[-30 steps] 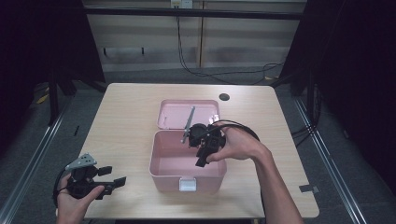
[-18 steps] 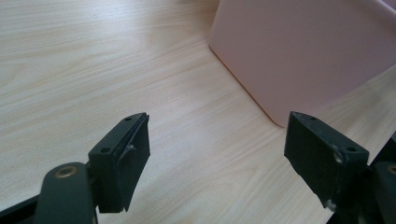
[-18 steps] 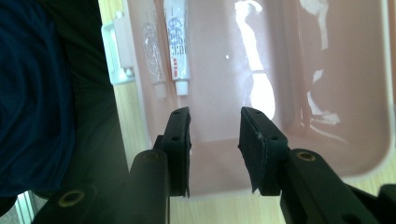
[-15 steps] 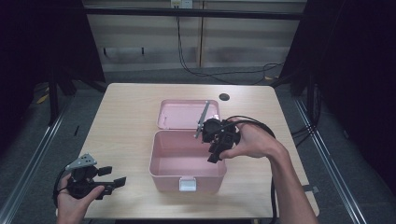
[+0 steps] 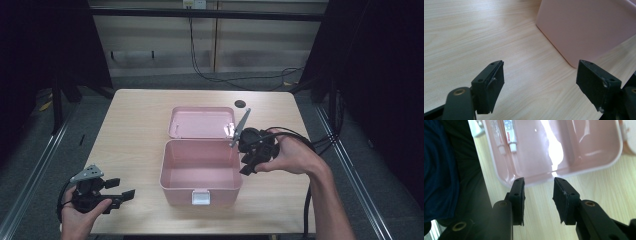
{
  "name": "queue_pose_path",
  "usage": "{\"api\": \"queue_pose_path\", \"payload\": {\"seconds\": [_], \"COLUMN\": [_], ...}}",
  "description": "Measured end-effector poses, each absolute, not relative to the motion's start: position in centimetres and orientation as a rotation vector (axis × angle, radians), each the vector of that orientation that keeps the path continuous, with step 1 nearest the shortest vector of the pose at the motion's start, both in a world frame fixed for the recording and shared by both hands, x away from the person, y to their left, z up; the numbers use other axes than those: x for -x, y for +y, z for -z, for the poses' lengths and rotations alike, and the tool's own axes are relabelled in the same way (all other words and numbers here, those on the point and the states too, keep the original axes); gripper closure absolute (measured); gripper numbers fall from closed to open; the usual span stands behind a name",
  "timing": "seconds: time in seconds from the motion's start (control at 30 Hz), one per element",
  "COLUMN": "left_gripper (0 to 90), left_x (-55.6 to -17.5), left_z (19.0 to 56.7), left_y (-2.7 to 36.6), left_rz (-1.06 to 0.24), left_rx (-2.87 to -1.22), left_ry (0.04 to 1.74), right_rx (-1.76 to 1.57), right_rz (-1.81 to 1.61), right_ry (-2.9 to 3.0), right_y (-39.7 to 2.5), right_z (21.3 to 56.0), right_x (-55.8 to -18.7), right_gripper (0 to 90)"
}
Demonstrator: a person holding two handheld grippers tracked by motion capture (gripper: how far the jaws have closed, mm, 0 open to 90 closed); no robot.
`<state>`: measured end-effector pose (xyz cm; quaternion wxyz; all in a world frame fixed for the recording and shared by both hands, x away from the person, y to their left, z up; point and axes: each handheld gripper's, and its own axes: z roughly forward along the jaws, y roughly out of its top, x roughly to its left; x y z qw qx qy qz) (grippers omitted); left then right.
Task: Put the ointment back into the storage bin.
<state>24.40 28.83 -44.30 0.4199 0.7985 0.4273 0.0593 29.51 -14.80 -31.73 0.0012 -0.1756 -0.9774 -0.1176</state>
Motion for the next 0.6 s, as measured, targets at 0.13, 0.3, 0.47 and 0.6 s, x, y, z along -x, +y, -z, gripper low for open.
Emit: {"api": "queue_pose_path", "payload": {"seconds": [0.13,0.3,0.47,0.6], "left_gripper": [22.4,22.4,22.4,22.4], "left_x": [-24.4,-24.4,-24.4,-24.4], "left_z": [44.3,44.3,44.3,44.4], "left_y": [28.8,28.8,28.8,28.8], "left_rz": [-0.147,-0.149,-0.148,-0.152], "left_rx": [-2.002,-2.001,-2.001,-2.002], "left_ry": [1.072,1.074,1.076,1.078], "right_rx": [0.574,0.634,0.685,0.709], "right_rz": [0.378,0.399,0.422,0.420], "right_ry": [-3.063,-3.048,-3.026,-3.021], "right_y": [-16.0,-17.4,-18.6,-19.2], "right_z": [32.4,33.6,34.8,35.8], "right_x": [-29.2,-28.6,-28.2,-28.0], "right_gripper": [61.0,59.3,58.0,55.1]}}
